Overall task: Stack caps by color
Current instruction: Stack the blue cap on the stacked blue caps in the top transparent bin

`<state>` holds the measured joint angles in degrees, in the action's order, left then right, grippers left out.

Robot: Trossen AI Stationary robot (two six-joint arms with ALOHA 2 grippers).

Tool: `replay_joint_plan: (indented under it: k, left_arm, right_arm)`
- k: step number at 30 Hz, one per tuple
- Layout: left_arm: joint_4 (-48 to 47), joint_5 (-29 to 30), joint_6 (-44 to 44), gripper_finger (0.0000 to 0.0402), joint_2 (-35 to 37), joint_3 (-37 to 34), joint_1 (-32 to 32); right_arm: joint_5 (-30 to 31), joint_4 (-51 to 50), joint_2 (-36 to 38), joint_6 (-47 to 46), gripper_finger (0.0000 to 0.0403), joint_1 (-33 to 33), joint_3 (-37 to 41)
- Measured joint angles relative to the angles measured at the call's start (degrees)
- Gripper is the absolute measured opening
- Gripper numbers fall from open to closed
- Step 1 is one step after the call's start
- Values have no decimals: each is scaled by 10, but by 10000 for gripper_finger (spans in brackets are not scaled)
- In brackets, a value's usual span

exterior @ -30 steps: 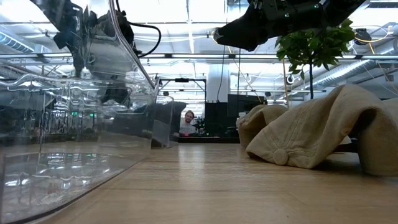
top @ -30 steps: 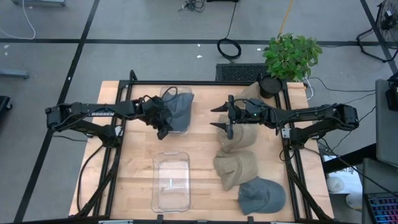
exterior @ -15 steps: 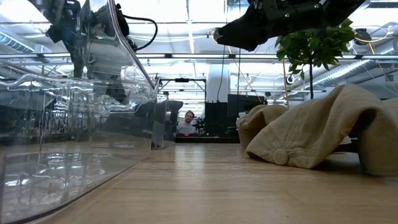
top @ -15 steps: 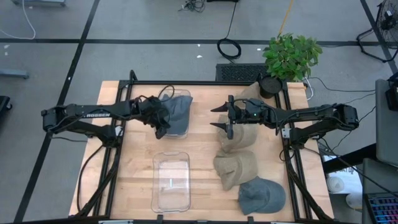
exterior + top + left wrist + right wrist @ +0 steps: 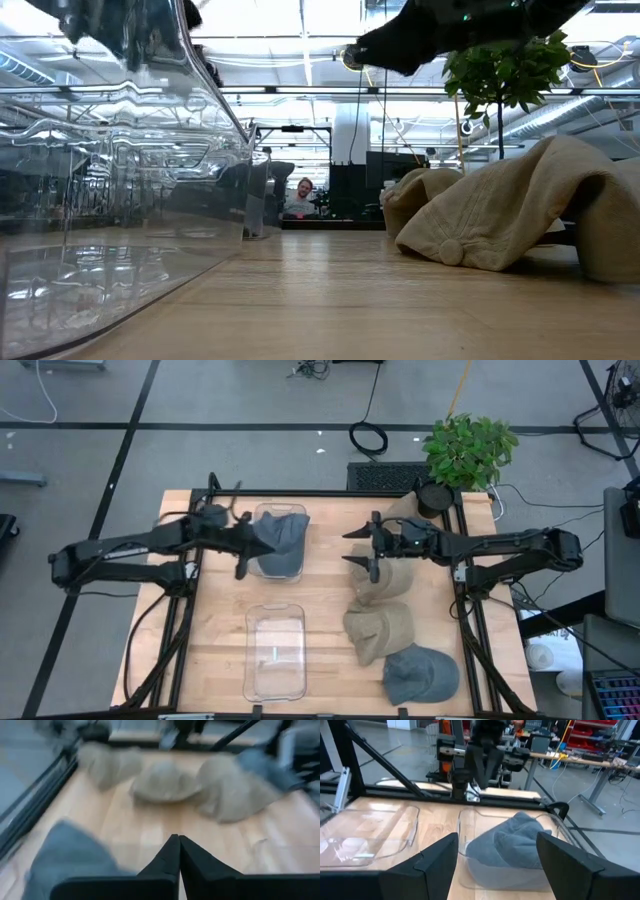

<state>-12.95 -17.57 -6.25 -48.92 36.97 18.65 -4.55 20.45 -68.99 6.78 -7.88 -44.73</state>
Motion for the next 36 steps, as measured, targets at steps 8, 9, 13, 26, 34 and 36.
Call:
replay_joint_plan:
  k: [8, 9, 13, 26, 34, 36]
  left_arm:
    - [-12, -34, -16, 15, 151, 0, -11]
    - [-17, -34, -22, 11, 169, 0, -13]
    - [-26, -33, -35, 5, 230, 0, -15]
    - [-1, -28, -10, 70, 268, 1, -15]
    - [-3, -28, -8, 75, 268, 1, -15]
    - [-3, -28, -8, 72, 268, 1, -15]
  right_arm:
    - [0, -93, 90, -3, 256, 50, 0]
    - [0, -108, 100, -2, 256, 60, 0]
    - [9, -150, 134, -8, 256, 115, 0]
    - [296, -234, 148, -68, 256, 377, 0]
    - [348, -370, 102, -247, 256, 532, -86]
    - [349, -428, 74, -305, 256, 557, -128]
